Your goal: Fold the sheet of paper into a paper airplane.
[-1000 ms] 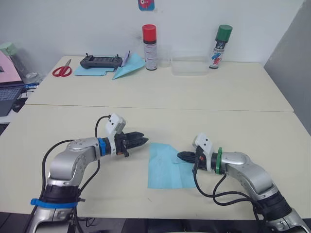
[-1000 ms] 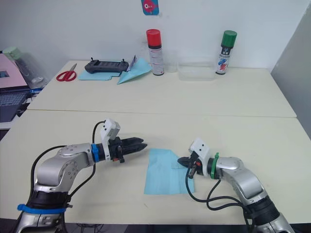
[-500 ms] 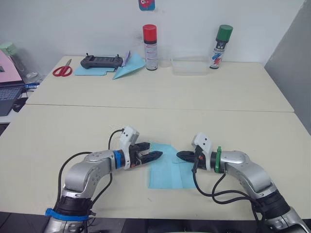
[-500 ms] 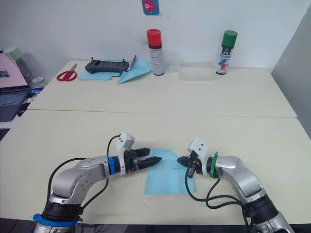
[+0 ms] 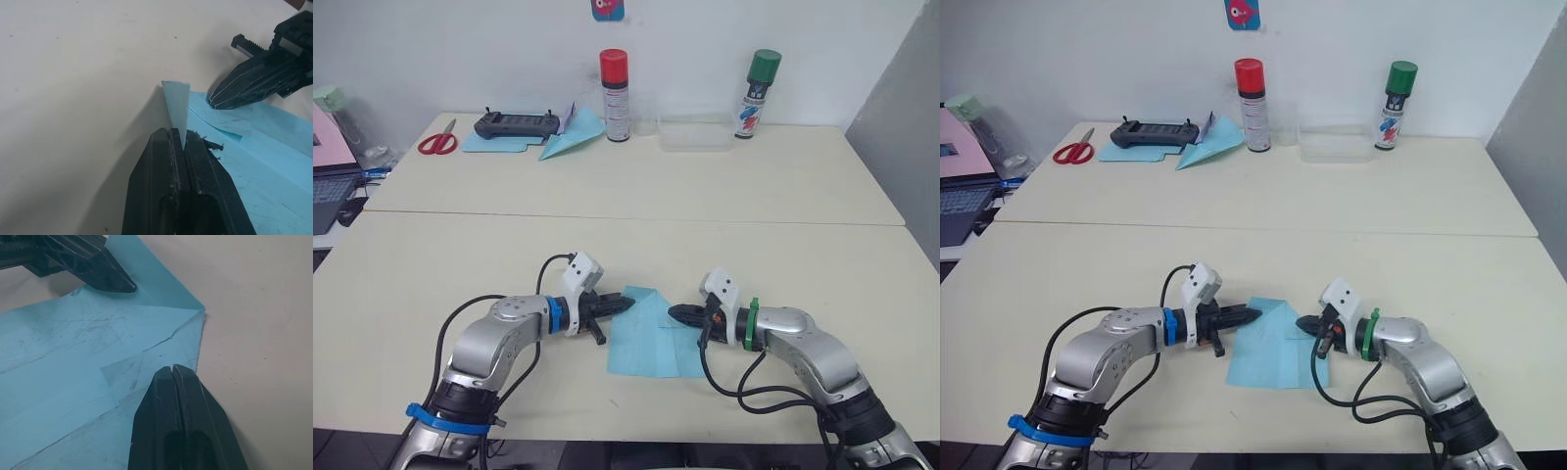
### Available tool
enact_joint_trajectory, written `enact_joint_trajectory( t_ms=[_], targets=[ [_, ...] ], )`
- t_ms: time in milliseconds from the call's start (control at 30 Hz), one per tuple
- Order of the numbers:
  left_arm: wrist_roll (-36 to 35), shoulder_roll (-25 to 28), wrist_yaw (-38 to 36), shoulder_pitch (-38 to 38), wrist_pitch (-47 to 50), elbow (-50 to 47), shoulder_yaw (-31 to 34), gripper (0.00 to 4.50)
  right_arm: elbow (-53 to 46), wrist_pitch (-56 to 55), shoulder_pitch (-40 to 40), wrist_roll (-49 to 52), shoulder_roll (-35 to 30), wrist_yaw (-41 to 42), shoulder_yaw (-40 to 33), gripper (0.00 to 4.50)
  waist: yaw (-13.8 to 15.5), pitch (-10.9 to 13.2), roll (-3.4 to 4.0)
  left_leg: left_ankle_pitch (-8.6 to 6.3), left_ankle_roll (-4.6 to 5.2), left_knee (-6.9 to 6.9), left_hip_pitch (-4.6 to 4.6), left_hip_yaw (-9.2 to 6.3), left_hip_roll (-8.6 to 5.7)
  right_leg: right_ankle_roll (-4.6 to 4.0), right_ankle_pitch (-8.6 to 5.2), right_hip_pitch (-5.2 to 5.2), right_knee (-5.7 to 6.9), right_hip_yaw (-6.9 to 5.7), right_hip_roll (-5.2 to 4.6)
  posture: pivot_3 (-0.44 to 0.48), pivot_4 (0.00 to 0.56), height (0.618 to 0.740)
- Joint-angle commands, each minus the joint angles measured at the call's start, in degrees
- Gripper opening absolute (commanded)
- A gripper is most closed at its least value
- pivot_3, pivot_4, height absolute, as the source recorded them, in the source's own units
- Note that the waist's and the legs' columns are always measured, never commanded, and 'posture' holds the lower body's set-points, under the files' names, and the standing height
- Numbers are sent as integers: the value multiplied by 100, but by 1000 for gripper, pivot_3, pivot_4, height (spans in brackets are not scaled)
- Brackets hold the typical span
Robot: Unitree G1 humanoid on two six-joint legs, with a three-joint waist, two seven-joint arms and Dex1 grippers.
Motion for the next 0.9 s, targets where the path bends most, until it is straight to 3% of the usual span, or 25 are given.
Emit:
enact_joint_trajectory(
  t_ms=[33,133,267,800,900],
  targets=[
    [187,258,-286,-147,-339,-14,-97,30,133,198,58,-107,-4,-108,52,0,-1,0,0,0,0,-1,0,0,0,0,0,-1,0,0,0,0,150,740],
    [542,622,-803,-249,-784,-138,-621,30,199,203,1,-95,7,-66,40,0,-9,1,1,0,0,-6,-1,1,2,-1,0,-4,0,0,2,0,150,740],
    [962,673,-796,-307,-1176,14,-956,30,159,228,18,-97,26,-67,66,0,-6,1,2,0,0,-8,-1,4,2,-2,-1,-4,-2,3,1,0,150,740],
    [1875,552,-1306,-846,-1875,477,-1606,30,167,275,-47,-80,131,-118,-9,0,39,0,4,0,0,-2,0,2,-4,-1,0,3,-1,4,0,0,150,740],
    [1973,551,-1387,-909,-1909,514,-1645,30,181,287,-167,98,416,-304,-289,0,44,0,4,0,0,-2,-1,2,-4,-1,0,3,-2,4,0,0,150,740]
  ],
)
